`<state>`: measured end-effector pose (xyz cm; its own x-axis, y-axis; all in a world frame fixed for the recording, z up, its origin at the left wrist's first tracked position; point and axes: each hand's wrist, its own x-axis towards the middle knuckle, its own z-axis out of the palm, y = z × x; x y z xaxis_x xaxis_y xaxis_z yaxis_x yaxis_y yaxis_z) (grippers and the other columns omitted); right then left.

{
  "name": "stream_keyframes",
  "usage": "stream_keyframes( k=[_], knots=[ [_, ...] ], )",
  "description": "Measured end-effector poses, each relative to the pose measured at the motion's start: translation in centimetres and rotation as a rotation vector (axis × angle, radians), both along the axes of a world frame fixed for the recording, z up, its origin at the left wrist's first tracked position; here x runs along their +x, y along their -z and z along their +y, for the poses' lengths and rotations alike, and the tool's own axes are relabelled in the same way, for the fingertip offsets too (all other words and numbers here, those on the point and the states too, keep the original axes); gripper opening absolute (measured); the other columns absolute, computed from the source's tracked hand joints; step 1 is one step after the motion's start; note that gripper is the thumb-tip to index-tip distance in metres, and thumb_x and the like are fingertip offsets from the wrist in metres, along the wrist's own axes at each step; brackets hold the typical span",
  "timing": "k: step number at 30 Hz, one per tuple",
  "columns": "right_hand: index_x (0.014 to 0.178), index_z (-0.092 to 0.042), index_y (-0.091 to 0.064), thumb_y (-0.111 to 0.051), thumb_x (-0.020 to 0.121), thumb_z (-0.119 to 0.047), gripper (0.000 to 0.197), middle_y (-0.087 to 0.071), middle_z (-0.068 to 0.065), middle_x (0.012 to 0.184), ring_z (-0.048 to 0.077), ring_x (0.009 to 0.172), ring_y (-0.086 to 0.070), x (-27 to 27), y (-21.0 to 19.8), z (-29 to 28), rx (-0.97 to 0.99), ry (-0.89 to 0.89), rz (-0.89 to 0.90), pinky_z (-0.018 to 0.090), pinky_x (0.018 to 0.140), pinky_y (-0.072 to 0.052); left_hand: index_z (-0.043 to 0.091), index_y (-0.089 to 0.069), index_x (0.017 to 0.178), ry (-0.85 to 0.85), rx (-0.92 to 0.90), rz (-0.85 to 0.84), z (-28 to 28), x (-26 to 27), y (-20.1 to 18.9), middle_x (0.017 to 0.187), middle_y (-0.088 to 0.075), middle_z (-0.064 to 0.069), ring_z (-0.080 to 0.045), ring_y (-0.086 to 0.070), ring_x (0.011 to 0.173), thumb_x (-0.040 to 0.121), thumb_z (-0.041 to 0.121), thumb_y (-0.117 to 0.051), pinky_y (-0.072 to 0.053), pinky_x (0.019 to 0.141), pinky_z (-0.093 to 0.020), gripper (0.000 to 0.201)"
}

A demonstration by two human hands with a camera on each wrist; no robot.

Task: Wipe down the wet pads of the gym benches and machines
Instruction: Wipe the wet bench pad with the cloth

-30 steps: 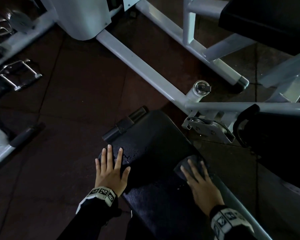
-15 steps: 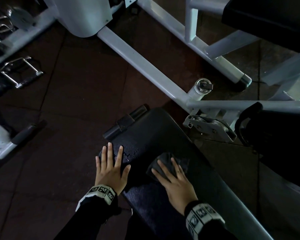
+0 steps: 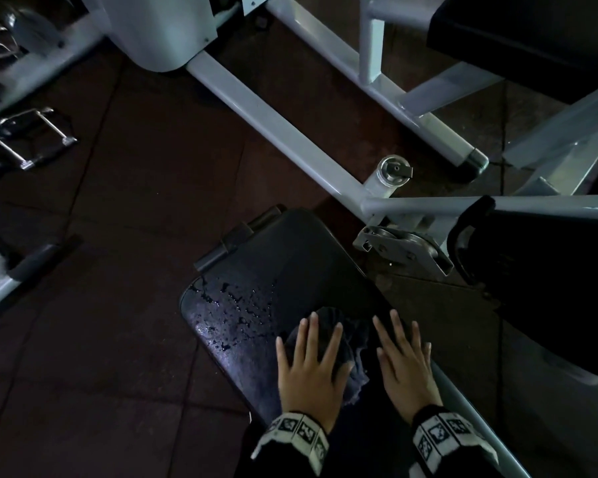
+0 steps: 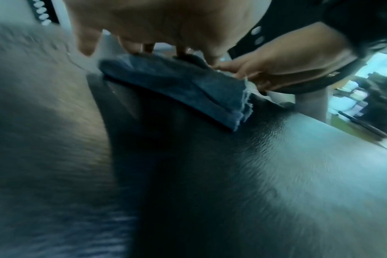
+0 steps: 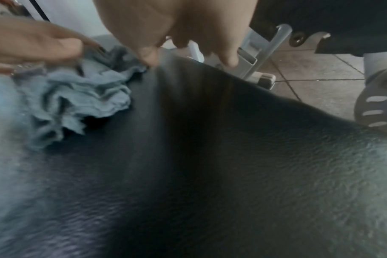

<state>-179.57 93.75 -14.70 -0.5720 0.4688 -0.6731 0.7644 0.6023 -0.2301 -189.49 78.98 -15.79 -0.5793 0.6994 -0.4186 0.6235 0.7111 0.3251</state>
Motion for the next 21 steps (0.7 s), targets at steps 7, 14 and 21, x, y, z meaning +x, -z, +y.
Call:
stream_keyframes(
  k=[7, 14, 21],
  knots=[
    [0.134, -0.055, 0.013, -0.019, 0.101, -0.036, 0.05, 0.03, -0.028, 0.143, 0.016, 0.137, 0.028, 0.5, 0.6, 0.3, -0.108, 0.027, 0.026, 0.046, 0.113, 0.01, 0.034, -0.042, 0.141, -0.055, -0.049, -0.058, -1.5, 0.8, 0.5, 0.156, -0.026, -0.007, -0.032, -0.024, 0.142, 0.079, 0.04, -0.041, -0.022, 0.108, -0.049, 0.062],
    [0.135, -0.055, 0.014, -0.017, 0.101, -0.037, 0.05, 0.029, -0.026, 0.145, 0.015, 0.136, 0.03, 0.5, 0.8, 0.3, -0.129, 0.033, 0.023, 0.045, 0.113, 0.012, 0.035, -0.038, 0.142, -0.099, 0.007, -0.093, -6.2, 3.5, 1.4, 0.156, -0.024, -0.009, -0.035, -0.02, 0.143, 0.088, 0.06, -0.04, -0.017, 0.112, -0.045, 0.059],
    [0.137, -0.052, 0.014, -0.016, 0.102, -0.033, 0.05, 0.029, -0.023, 0.146, 0.017, 0.136, 0.031, 0.4, 0.9, 0.2, -0.127, 0.04, 0.007, 0.046, 0.112, 0.011, 0.044, -0.025, 0.146, -0.074, 0.11, 0.029, -4.9, -1.4, 2.5, 0.158, -0.021, -0.004, -0.035, -0.019, 0.143, 0.088, 0.045, -0.04, -0.018, 0.112, -0.049, 0.06]
  ],
)
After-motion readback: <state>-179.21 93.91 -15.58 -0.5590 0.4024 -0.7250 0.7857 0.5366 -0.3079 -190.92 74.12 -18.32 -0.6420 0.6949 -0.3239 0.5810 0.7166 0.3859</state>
